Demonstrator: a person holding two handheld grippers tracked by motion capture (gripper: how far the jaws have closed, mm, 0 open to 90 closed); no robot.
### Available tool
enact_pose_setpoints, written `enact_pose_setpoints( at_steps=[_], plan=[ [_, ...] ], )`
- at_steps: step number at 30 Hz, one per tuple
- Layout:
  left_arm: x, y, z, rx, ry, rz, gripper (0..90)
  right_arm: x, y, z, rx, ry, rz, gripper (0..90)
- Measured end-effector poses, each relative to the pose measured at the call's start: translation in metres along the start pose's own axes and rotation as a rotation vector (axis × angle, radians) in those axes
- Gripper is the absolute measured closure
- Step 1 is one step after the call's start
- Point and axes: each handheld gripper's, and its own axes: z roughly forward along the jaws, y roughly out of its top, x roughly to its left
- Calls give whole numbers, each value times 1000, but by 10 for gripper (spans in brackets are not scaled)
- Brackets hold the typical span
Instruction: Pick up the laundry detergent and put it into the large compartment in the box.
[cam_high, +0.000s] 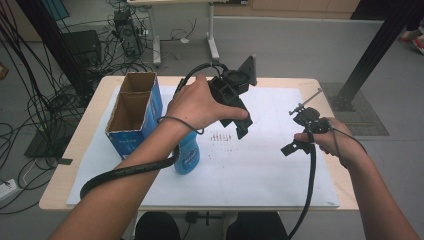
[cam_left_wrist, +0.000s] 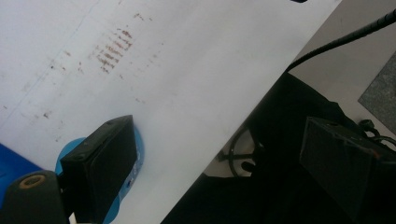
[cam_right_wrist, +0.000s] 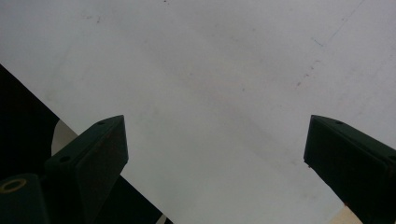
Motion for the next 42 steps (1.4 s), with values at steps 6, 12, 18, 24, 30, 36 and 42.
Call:
enact_pose_setpoints(
  at_steps=[6,12,18,24,30,36,42],
  plan=[
    [4,-3,0,-1,-4,-6,112,0,2,2,0,6,-3,61],
    [7,-6,-4,-11,-9,-6,112,-1,4,3,5,5,-7,61],
    [12,-9,-10,-18,-8,-7,112,-2,6,3,7,0,-11,61],
    [21,-12,-14,-37,-4,-19,112,-7,5,2,3,4,-7,61],
    [29,-15,-15,-45,1,-35,112,-10,4,4,2,8,-5,61],
    [36,-19,-18,-68,15,-53,111,-12,4,4,-8,11,-1,61],
    [43,-23,-18,-95,21,-74,111,-13,4,5,-8,17,1,61]
  ],
)
